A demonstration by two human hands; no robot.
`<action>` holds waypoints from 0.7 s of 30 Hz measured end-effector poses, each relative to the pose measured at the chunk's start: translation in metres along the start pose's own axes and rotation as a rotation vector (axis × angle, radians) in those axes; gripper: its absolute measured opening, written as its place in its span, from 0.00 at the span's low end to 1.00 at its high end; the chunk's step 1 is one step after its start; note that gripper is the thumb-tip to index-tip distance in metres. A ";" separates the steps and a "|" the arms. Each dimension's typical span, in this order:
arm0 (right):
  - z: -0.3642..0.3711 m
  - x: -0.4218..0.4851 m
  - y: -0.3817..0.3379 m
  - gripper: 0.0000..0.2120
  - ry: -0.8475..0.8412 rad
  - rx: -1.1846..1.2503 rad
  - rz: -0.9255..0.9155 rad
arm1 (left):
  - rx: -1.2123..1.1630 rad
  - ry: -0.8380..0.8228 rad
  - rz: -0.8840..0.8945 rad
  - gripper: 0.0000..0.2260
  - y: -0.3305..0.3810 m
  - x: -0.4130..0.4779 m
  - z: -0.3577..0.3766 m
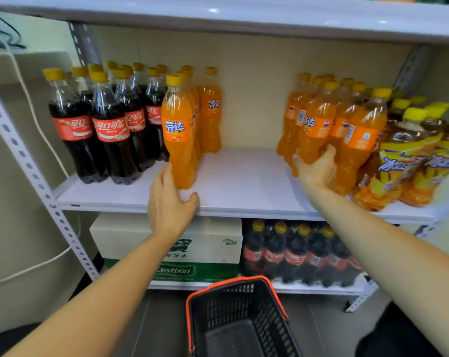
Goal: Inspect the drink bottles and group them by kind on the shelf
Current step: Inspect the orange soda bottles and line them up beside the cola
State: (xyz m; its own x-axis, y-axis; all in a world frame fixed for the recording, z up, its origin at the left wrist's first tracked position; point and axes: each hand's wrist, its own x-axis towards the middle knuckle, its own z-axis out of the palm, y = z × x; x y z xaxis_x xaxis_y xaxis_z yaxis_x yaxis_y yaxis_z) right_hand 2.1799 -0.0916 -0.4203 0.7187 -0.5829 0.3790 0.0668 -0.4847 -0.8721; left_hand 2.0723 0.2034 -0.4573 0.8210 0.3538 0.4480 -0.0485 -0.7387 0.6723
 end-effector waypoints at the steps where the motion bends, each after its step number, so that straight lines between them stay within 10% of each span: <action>1: 0.003 0.004 -0.002 0.32 0.001 -0.009 0.015 | 0.021 0.035 -0.017 0.32 0.002 -0.005 -0.001; 8: 0.005 0.031 -0.005 0.25 -0.020 -0.063 0.053 | -0.298 -0.115 0.017 0.06 0.029 -0.016 -0.008; 21: -0.074 -0.073 -0.024 0.17 -0.354 0.283 -0.219 | -0.794 -0.476 0.136 0.20 0.118 -0.011 0.002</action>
State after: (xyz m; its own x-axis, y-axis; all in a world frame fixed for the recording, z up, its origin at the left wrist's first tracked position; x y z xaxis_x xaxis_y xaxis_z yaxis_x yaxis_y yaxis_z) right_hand 2.0740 -0.0859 -0.4045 0.8543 -0.2060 0.4772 0.3924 -0.3464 -0.8521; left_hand 2.0586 0.1116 -0.3842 0.9178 -0.1086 0.3820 -0.3915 -0.0865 0.9161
